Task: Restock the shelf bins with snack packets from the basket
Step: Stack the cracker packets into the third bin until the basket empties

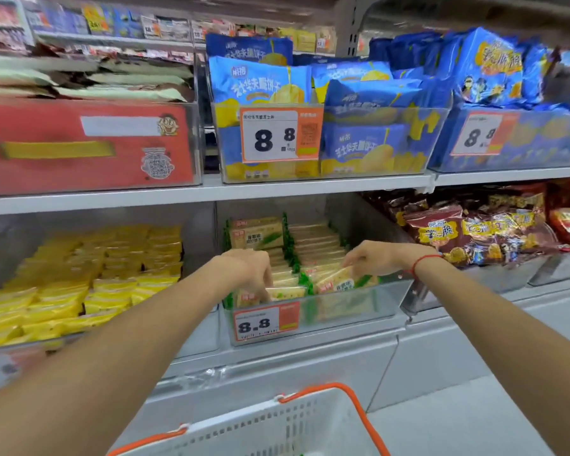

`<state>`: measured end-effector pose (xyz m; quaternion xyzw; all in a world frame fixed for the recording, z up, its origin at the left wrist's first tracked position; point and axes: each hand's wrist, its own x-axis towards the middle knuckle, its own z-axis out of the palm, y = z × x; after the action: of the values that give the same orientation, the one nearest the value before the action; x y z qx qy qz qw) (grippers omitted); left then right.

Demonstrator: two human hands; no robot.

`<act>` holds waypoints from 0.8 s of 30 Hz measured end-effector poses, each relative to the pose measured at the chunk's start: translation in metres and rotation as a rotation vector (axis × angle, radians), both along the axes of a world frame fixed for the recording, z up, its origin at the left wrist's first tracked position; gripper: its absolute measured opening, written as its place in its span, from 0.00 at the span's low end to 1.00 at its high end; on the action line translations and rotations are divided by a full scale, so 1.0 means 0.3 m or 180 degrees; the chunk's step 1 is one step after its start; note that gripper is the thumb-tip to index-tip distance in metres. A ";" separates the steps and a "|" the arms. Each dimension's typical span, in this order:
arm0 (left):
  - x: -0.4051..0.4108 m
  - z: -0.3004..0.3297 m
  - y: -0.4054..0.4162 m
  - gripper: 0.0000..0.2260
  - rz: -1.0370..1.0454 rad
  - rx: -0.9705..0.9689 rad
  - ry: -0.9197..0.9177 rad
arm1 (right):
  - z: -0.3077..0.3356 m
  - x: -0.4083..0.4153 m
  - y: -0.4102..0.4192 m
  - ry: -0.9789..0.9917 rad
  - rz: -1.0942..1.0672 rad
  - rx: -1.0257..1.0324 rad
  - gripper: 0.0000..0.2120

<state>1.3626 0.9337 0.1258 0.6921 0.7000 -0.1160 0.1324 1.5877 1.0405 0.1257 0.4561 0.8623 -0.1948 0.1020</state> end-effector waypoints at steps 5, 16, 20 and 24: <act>-0.029 -0.041 0.046 0.14 -0.0126 -0.0331 -0.0251 | -0.038 -0.005 0.014 -0.0778 -0.0039 0.0235 0.18; -0.004 -0.028 0.030 0.26 0.0440 -0.0759 -0.0844 | -0.050 -0.084 -0.029 -0.0011 -0.0459 -0.0512 0.24; 0.017 -0.029 0.005 0.33 0.0578 -0.0693 -0.0661 | -0.056 -0.073 -0.047 -0.0056 -0.0458 -0.0693 0.27; 0.033 -0.014 -0.049 0.27 0.0373 -0.0117 -0.0593 | -0.065 -0.049 -0.113 0.0483 -0.0451 -0.0041 0.18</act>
<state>1.3726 0.9189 0.1216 0.6553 0.7217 -0.0560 0.2160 1.5731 1.0065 0.1063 0.4991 0.8319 -0.2411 0.0254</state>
